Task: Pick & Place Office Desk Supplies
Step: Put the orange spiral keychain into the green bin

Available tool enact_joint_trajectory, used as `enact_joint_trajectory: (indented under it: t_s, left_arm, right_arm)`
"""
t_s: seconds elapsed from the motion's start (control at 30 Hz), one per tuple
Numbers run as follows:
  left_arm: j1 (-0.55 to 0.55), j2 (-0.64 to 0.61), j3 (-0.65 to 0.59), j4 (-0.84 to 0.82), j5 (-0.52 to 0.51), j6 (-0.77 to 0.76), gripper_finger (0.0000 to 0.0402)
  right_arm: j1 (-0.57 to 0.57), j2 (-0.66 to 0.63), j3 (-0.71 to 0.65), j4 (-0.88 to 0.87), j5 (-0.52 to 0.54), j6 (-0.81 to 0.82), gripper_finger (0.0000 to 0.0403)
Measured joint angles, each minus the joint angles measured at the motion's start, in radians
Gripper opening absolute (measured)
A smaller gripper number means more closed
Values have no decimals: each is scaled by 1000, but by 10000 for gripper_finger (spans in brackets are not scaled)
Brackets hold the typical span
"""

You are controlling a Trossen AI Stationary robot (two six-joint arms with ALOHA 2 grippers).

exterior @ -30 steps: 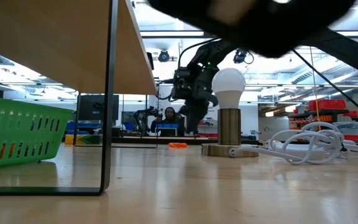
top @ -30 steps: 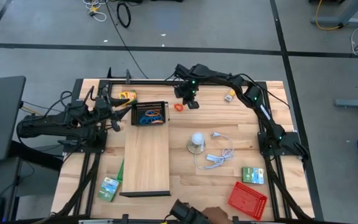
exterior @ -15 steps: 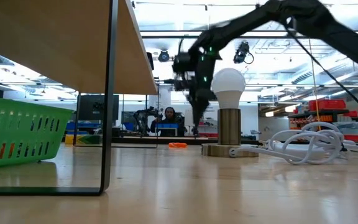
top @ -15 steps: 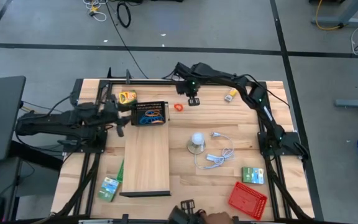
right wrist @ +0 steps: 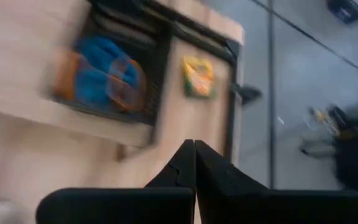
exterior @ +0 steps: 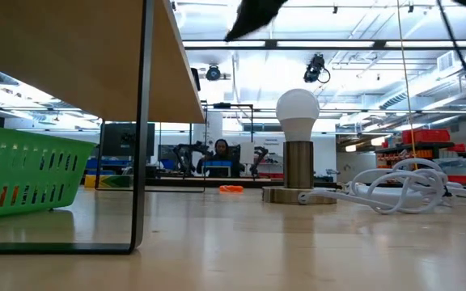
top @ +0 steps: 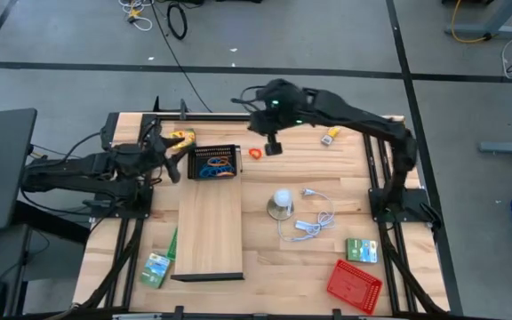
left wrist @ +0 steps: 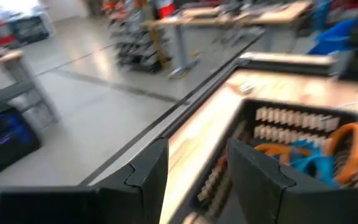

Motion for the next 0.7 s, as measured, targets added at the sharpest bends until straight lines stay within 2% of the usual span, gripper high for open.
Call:
enact_joint_trajectory:
  t_s: [0.1, 0.2, 0.27, 0.47, 0.6, 0.7]
  left_arm:
    - [1, -5, 17, -128, -61, -54, 169]
    - [1, -5, 26, -243, -47, -123, 169]
    - [0, -4, 29, -295, -34, -165, 170]
    - [1, -4, 31, -276, -14, -165, 172]
    - [1, -3, 31, -304, -14, -197, 171]
    - [1, -3, 32, -305, -5, -205, 169]
  right_arm:
    - [59, -72, -35, -14, -95, 47, 0]
    - [130, -124, -127, -19, -197, 94, 0]
    - [181, -149, -209, -13, -188, 124, 0]
    - [333, -178, -420, 21, 79, 241, 0]
    - [421, -178, -499, 17, 255, 361, 0]
    - [475, -179, -531, 10, 282, 426, 0]
